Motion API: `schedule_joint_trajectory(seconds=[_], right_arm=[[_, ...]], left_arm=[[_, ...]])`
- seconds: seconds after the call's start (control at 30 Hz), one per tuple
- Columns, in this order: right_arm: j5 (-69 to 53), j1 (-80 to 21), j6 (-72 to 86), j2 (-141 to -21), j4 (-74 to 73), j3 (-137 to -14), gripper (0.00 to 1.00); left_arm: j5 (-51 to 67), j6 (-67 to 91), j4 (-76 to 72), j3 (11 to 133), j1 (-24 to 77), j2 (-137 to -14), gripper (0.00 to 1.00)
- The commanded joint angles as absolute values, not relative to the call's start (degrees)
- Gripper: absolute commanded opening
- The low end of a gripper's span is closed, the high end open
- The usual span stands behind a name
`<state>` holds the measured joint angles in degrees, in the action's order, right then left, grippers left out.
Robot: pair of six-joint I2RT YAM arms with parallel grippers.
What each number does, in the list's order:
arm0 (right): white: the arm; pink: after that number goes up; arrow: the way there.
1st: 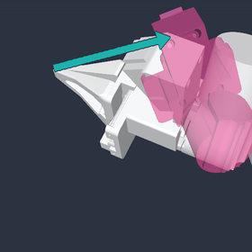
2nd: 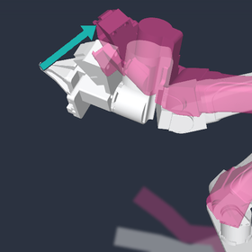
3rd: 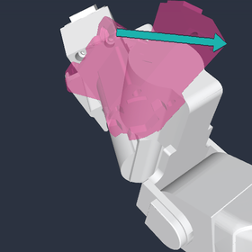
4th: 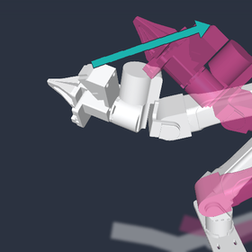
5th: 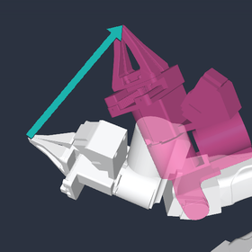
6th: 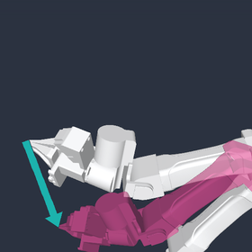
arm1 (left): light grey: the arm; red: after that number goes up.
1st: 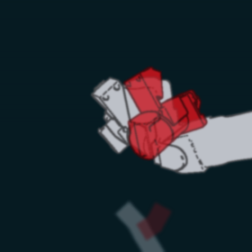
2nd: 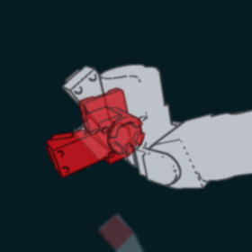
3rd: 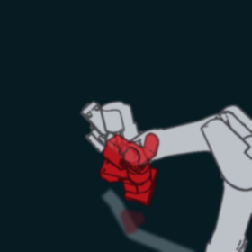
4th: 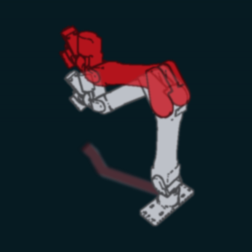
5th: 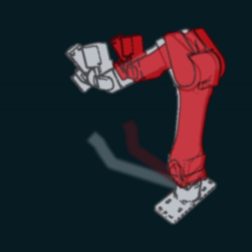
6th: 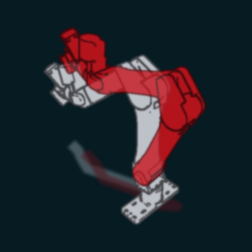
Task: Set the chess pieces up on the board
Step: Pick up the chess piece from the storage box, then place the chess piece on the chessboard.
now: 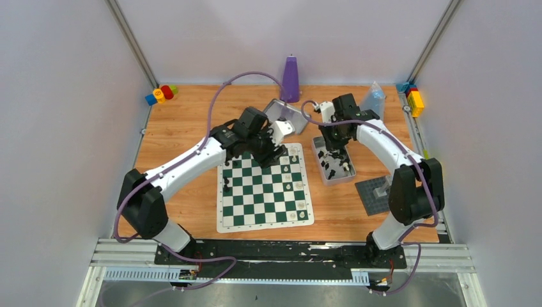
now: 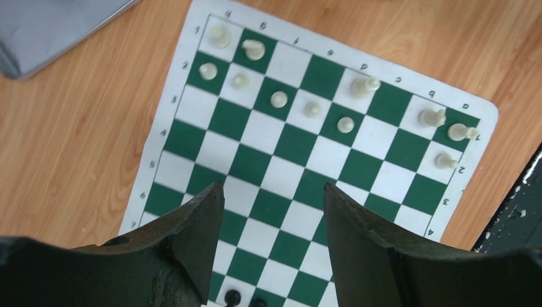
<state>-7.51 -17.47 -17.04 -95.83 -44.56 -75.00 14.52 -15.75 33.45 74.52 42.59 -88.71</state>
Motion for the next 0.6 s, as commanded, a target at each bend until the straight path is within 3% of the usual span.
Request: schedule_joint_trajectory(seconds=[0.0, 0.43, 0.57], right_arm=[[-15.8, -19.9, -17.8, -92.3, -47.4, -79.2, 0.08], [-15.2, -38.8, -22.7, -94.3, -50.7, -79.1, 0.07], [-13.5, -43.1, -23.7, -96.7, -50.9, -78.0, 0.07]], left_arm=[[18.2, -14.2, 33.6, 72.2, 36.0, -83.3, 0.67], [28.8, -9.8, 35.1, 68.1, 8.0, -74.7, 0.69], [30.2, -8.6, 35.0, 68.7, 3.4, -73.7, 0.69]])
